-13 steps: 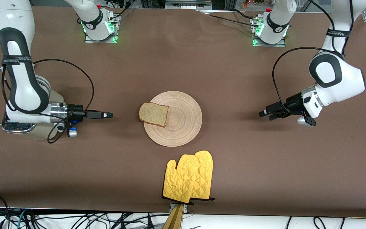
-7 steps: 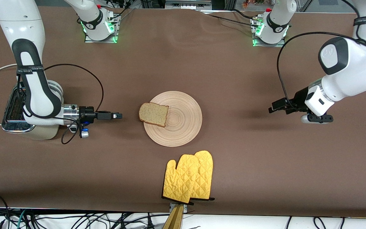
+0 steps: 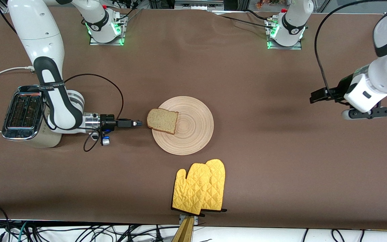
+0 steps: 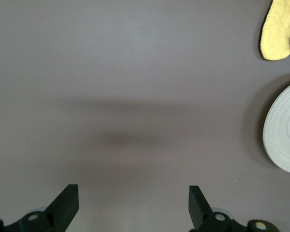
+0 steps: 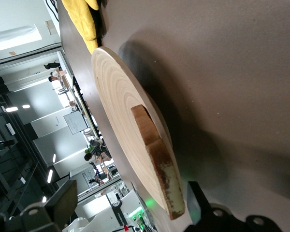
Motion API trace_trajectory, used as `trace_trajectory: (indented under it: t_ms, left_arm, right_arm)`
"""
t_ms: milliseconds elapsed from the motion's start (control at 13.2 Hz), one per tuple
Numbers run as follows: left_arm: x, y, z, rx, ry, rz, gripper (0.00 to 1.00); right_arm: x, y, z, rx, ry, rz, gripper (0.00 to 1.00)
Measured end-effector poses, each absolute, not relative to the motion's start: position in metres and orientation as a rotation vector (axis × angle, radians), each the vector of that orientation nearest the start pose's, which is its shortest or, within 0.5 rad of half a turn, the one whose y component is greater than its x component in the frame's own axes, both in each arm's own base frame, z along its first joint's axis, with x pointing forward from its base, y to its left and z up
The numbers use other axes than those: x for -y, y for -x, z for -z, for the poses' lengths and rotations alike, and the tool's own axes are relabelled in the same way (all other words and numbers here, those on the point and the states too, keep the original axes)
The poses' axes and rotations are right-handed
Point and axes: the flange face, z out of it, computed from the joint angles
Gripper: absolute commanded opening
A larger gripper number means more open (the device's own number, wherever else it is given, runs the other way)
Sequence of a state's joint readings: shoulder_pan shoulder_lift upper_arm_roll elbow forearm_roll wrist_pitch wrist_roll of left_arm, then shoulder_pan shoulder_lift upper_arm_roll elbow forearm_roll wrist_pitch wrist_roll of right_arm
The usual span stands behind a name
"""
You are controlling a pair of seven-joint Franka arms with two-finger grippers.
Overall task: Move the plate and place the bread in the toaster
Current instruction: 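Reach the right gripper to the bread slice while the left gripper retracts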
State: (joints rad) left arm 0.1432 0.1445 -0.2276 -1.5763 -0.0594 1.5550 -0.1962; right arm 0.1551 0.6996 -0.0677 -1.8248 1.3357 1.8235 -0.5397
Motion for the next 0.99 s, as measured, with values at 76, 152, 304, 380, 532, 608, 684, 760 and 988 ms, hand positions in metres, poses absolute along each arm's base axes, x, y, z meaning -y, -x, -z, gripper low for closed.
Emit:
trace_trajectory:
  t_ms: [76,152,304,380,532,608,684,760,988]
  left_arm:
    - [0.046,-0.582,-0.556,0.179,3.166,-0.287,1.0]
    - [0.045,-0.579,-0.571,0.183,3.151,-0.285,1.0]
    - [0.047,-0.571,-0.59,0.193,3.14,-0.271,1.0]
    - [0.048,-0.568,-0.595,0.198,3.137,-0.267,1.0]
    - [0.052,-0.564,-0.6,0.215,3.128,-0.267,1.0]
    - [0.053,-0.563,-0.601,0.222,3.125,-0.266,1.0]
    - [0.051,-0.563,-0.601,0.235,3.123,-0.265,1.0]
    - [0.048,-0.564,-0.601,0.246,3.122,-0.265,1.0]
    - [0.047,-0.565,-0.601,0.25,3.124,-0.253,1.0]
  right_arm:
    - [-0.135,-0.595,-0.15,-0.24,1.958,-0.352,1.0]
    - [-0.136,-0.594,-0.149,-0.238,1.959,-0.353,1.0]
    - [-0.138,-0.593,-0.146,-0.23,1.96,-0.351,1.0]
    - [-0.139,-0.592,-0.143,-0.224,1.959,-0.346,1.0]
    - [-0.145,-0.589,-0.134,-0.214,1.959,-0.343,1.0]
    - [-0.147,-0.587,-0.13,-0.202,1.959,-0.338,1.0]
    - [-0.148,-0.586,-0.127,-0.192,1.959,-0.335,1.0]
    - [-0.149,-0.586,-0.126,-0.184,1.96,-0.333,1.0]
    - [-0.152,-0.585,-0.126,-0.177,1.96,-0.333,0.86]
